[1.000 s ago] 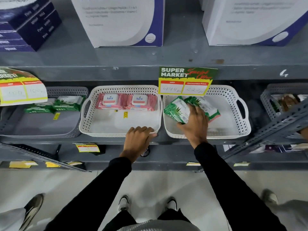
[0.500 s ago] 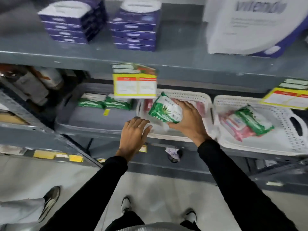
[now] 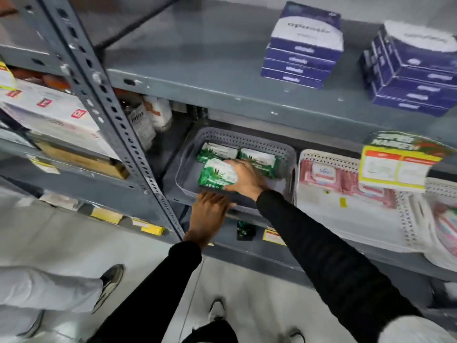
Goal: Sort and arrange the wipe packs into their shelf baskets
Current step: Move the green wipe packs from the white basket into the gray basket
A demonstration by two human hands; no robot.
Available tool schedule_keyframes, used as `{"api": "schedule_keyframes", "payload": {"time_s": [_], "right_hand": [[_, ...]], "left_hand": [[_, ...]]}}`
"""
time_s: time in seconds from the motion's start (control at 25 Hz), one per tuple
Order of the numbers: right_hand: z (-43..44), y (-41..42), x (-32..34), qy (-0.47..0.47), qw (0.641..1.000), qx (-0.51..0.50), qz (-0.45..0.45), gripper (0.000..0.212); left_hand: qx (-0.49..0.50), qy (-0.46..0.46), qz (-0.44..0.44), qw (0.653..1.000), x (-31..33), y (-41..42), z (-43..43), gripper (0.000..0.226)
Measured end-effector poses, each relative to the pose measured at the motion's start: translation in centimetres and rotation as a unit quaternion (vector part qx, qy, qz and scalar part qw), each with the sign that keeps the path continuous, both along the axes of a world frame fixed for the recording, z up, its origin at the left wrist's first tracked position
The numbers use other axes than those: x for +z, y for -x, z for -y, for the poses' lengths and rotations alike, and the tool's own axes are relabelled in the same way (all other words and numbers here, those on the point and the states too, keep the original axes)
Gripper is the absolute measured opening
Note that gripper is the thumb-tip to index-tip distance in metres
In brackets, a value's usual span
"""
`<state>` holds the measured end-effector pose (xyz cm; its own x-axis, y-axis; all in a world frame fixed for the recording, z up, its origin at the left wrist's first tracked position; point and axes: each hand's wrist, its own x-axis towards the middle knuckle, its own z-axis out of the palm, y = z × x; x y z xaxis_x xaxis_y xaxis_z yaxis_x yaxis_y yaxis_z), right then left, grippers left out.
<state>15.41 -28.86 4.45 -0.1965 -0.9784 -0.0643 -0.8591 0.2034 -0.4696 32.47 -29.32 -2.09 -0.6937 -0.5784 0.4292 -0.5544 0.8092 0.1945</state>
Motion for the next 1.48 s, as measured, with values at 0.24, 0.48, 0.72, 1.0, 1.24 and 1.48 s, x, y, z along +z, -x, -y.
{"api": "schedule_keyframes", "payload": {"time_s": [0.24,0.48,0.72,1.0,1.24,1.48], "right_hand": [[5.1,-3.2,-3.2,0.023,0.997,0.026,-0.066,0.078],[1.4,0.1,-1.4,0.093,0.994,-0.022,-0.053,0.080],[-13.7,13.3,0.5,0.133,0.976,-0.170,0.034,0.052],[-33.0,29.3,0.5,0.119,0.938,-0.316,-0.083,0.069],[-42.8,39.0,-1.0,0.083,0.895,-0.423,-0.116,0.084],[-45.0,42.9,-2.3,0.038,0.898,-0.427,-0.098,0.071]], "left_hand": [[-0.010,0.012,0.002,1.000,0.2,-0.4,0.2,0.027],[-0.050,0.001,-0.031,0.998,2.6,2.4,-2.1,0.033],[-0.145,-0.013,-0.033,0.989,4.6,14.0,-10.0,0.030],[-0.255,0.006,0.013,0.967,2.2,27.0,-23.5,0.025],[-0.208,0.012,0.053,0.977,0.6,31.7,-28.2,0.032],[-0.174,0.000,0.047,0.984,0.5,32.1,-28.7,0.035]]}}
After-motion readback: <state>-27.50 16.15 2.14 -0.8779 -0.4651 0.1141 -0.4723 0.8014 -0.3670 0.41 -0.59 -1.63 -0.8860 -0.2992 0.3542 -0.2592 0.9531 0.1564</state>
